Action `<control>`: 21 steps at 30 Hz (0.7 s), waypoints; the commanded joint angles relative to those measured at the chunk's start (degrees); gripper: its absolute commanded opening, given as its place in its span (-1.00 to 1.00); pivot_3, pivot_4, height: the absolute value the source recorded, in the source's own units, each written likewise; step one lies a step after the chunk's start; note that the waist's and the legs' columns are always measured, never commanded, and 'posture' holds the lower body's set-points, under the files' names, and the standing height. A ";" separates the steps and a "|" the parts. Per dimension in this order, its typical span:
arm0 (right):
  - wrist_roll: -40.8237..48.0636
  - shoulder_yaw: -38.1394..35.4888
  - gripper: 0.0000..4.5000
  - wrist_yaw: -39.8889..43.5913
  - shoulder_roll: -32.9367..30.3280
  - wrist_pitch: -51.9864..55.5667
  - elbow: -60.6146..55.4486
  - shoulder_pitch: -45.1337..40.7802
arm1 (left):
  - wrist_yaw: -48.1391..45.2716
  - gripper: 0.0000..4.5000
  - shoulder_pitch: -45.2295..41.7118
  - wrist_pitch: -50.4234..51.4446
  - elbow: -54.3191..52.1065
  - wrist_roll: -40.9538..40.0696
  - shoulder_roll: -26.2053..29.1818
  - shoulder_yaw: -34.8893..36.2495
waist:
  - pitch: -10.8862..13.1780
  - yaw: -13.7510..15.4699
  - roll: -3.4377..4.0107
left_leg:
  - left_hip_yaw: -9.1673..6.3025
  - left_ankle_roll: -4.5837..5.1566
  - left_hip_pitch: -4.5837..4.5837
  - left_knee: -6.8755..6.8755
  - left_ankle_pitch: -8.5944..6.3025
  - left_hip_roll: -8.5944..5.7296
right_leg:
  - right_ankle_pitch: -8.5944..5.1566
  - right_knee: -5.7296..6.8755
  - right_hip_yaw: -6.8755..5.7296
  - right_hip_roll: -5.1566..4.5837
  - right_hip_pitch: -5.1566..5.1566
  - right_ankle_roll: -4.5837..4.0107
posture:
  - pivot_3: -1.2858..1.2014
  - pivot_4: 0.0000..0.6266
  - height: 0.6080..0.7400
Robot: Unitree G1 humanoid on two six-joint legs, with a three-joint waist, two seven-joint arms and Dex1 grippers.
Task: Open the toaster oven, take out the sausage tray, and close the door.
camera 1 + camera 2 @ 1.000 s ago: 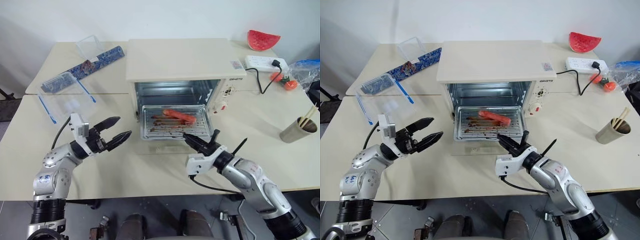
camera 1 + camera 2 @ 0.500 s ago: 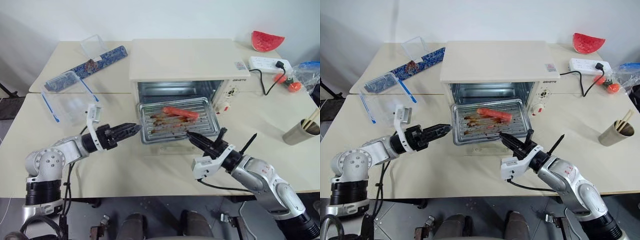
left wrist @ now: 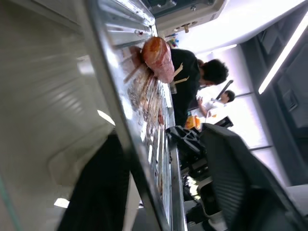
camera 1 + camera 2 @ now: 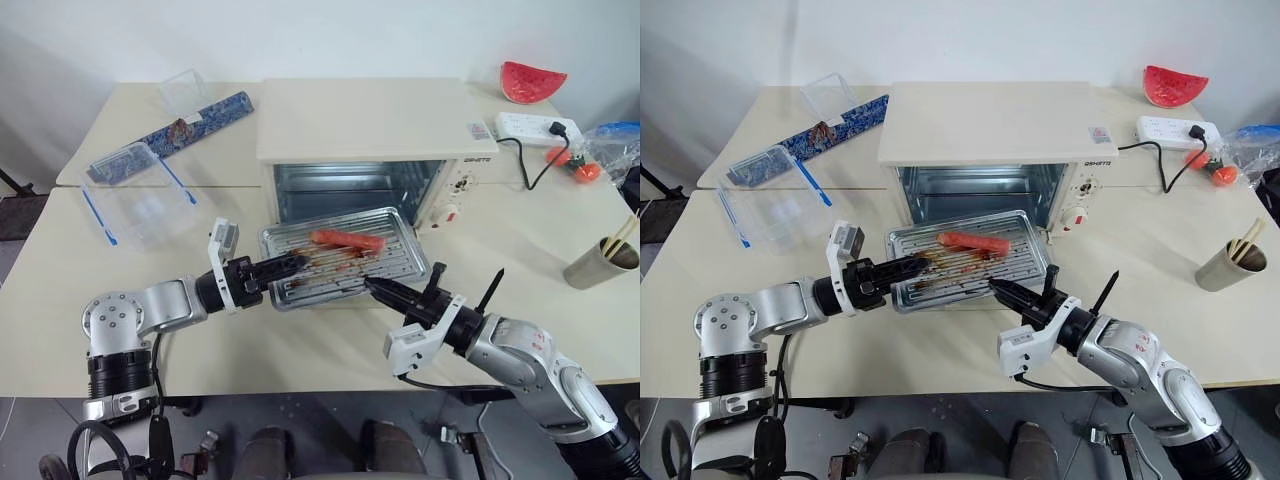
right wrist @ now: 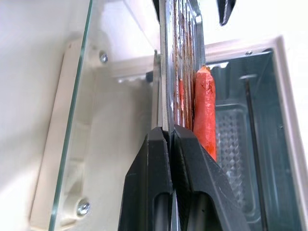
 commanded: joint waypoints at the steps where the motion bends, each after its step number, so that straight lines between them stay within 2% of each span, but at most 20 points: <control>1: 1.58 -1.62 -1.00 0.34 -0.22 -0.78 -2.65 -0.51 | 7.51 -0.54 1.88 -4.80 -1.22 -12.38 2.03 -3.31 | 0.00 0.01 0.00 | -0.01 0.00 0.00 0.00 0.00 0.00 | 0.00 0.01 0.00 0.00 0.00 0.00 | 0.03 -0.52 1.00; 4: 4.20 -1.53 -1.00 1.70 -0.68 -1.07 -2.60 -0.02 | 8.74 -0.92 3.20 -6.12 -1.19 -15.87 1.71 -4.02 | 0.00 0.02 0.00 | -0.02 0.00 0.00 0.02 0.00 -0.02 | 0.00 0.01 0.02 0.00 0.00 0.00 | 0.03 -0.52 1.00; 5: 4.95 -1.55 -1.00 2.05 -0.71 -1.04 -2.51 0.05 | 8.63 -0.99 3.31 -6.15 -1.17 -15.88 1.54 -3.98 | 0.00 0.04 0.00 | -0.01 0.00 -0.01 0.04 0.00 -0.03 | 0.00 0.01 0.02 0.00 0.00 0.00 | 0.03 -0.52 1.00; 10: 10.51 -1.66 -1.00 6.10 -0.54 1.03 -2.68 0.27 | 7.67 -0.99 3.64 -4.63 -0.58 -15.88 1.71 -4.48 | 0.00 0.20 -0.01 | 0.10 0.00 -0.03 0.11 0.00 -0.07 | 0.00 -0.02 0.01 0.00 0.05 0.00 | 0.03 -0.52 1.00; 17: 16.14 -2.62 -0.16 8.85 -1.61 -0.85 -2.70 -0.02 | 7.65 -1.00 4.88 -4.18 -0.07 -15.88 1.28 -3.04 | -0.01 0.16 -0.01 | 0.19 0.00 -0.03 0.09 0.00 -0.06 | 0.00 -0.03 0.01 0.01 0.05 0.00 | 0.03 -0.52 1.00; 21: 23.02 -3.45 0.41 11.70 -3.56 -3.00 -2.39 1.72 | 5.80 -1.00 6.33 -3.81 -0.01 -15.88 2.07 -0.37 | -0.01 0.16 -0.01 | 0.28 0.00 -0.03 0.09 0.00 -0.06 | 0.00 -0.05 0.01 0.01 0.05 0.00 | 0.03 -0.52 1.00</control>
